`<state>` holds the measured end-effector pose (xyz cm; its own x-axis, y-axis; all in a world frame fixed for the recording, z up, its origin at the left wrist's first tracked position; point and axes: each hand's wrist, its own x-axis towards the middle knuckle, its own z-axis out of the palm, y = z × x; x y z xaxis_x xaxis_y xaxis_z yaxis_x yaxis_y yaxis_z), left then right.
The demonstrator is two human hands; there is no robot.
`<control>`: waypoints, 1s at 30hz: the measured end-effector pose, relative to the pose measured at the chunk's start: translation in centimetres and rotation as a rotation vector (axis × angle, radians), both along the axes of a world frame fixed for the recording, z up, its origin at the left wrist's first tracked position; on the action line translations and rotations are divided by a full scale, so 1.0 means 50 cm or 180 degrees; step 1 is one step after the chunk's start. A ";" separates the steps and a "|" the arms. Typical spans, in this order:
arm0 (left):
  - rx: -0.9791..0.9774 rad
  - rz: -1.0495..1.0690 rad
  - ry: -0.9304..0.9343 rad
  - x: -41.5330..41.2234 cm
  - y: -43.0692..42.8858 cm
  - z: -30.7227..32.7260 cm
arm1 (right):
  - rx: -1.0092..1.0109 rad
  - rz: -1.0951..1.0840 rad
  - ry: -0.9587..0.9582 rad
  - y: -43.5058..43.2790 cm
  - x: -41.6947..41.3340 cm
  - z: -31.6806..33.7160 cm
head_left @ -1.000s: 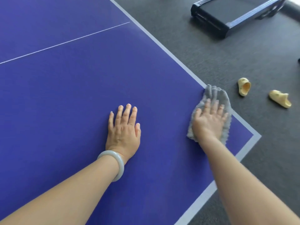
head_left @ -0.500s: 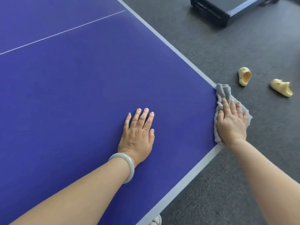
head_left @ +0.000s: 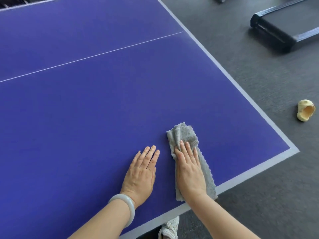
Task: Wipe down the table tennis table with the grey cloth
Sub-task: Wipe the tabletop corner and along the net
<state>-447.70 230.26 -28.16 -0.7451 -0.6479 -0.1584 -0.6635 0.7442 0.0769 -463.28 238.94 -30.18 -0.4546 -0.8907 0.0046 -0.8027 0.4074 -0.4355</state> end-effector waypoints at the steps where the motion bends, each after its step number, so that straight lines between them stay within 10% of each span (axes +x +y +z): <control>1: -0.0011 0.0192 -0.0046 0.040 0.003 0.007 | -0.0046 0.0120 -0.0073 0.000 0.032 0.003; 11: 0.0822 0.1525 -0.0280 0.334 0.036 0.064 | -0.0071 0.1339 -0.1344 -0.017 0.343 0.061; 21: 0.2163 0.4591 0.4513 0.654 0.162 0.266 | 0.0714 0.1021 -0.4503 -0.002 0.694 0.292; 30: 0.2661 0.4743 0.5577 0.986 0.399 0.364 | 0.1467 0.2236 -0.5689 0.121 1.035 0.454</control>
